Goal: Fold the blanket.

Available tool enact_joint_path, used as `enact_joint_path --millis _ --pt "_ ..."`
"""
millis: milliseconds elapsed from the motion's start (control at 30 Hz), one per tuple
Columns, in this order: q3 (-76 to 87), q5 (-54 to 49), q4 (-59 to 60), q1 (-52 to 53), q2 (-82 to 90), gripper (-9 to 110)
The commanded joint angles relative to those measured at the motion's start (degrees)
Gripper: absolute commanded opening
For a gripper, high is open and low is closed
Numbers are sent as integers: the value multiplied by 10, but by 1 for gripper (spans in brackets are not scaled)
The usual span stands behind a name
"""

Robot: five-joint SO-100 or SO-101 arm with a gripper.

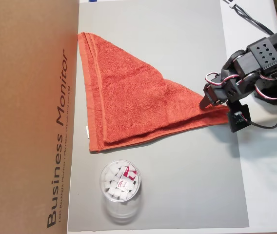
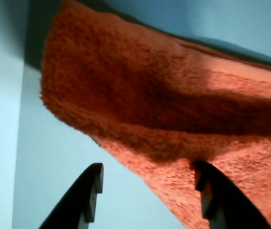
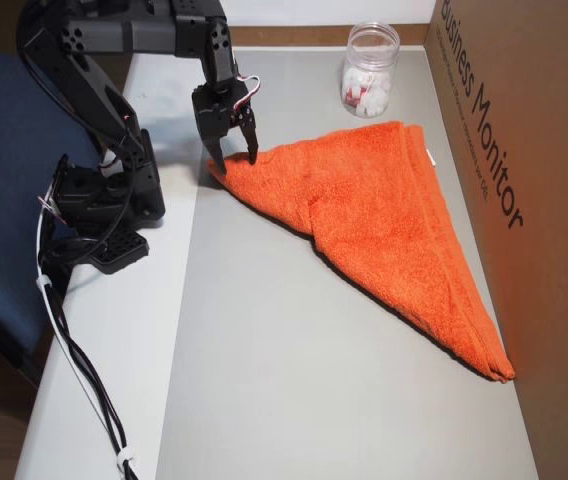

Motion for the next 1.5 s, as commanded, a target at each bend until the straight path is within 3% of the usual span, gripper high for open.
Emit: enact_joint_path --millis 0,567,667,1000,1467 --pt "10 -5 -17 -14 -4 19" --pt "99 9 -198 -17 -11 19" --pt "89 82 -230 -38 -44 19" --pt "39 249 -240 -123 -92 19" --pt "25 247 -216 -128 -63 20"
